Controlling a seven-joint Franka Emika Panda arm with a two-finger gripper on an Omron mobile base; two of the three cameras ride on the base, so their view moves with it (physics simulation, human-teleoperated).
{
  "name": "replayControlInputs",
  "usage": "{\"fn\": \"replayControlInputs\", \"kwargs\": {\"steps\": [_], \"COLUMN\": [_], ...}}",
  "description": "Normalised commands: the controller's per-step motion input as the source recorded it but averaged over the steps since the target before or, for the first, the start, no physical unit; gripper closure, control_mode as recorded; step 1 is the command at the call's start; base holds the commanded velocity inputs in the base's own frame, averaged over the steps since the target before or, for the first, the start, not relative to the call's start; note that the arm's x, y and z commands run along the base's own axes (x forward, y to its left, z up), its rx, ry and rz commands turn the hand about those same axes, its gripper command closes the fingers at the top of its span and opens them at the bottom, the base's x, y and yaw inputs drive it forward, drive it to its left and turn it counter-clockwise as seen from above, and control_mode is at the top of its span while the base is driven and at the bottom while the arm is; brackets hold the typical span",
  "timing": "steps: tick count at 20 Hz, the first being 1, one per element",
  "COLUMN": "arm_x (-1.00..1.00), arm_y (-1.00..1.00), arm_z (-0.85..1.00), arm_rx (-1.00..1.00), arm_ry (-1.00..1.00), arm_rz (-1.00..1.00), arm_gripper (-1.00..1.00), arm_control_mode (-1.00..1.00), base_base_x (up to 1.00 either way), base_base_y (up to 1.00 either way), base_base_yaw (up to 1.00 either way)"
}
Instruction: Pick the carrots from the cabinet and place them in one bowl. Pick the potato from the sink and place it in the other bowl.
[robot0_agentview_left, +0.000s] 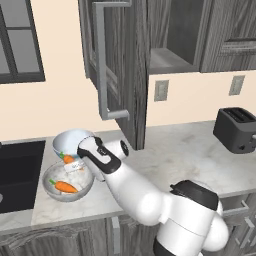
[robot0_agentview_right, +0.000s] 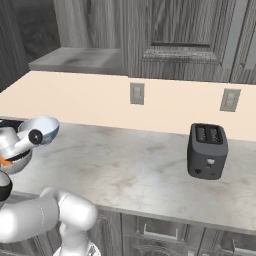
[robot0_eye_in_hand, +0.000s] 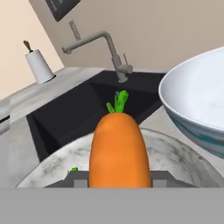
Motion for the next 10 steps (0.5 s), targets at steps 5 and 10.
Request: {"fn": "replayControlInputs", "kwargs": {"steps": [5, 10], "arm_x": [-0.21, -0.2], "arm_y": [0.0, 0.0], "arm_z": [-0.06, -0.29], "arm_rx": [-0.01, -0.06], "arm_ry": [0.0, 0.0], "arm_rz": [0.03, 0.03], "arm_gripper": [1.0, 1.0], "arm_control_mode": [-1.0, -1.0], "base_base_x": [0.0, 0.0], "base_base_y": [0.0, 0.0], "base_base_yaw": [0.0, 0.0]}}
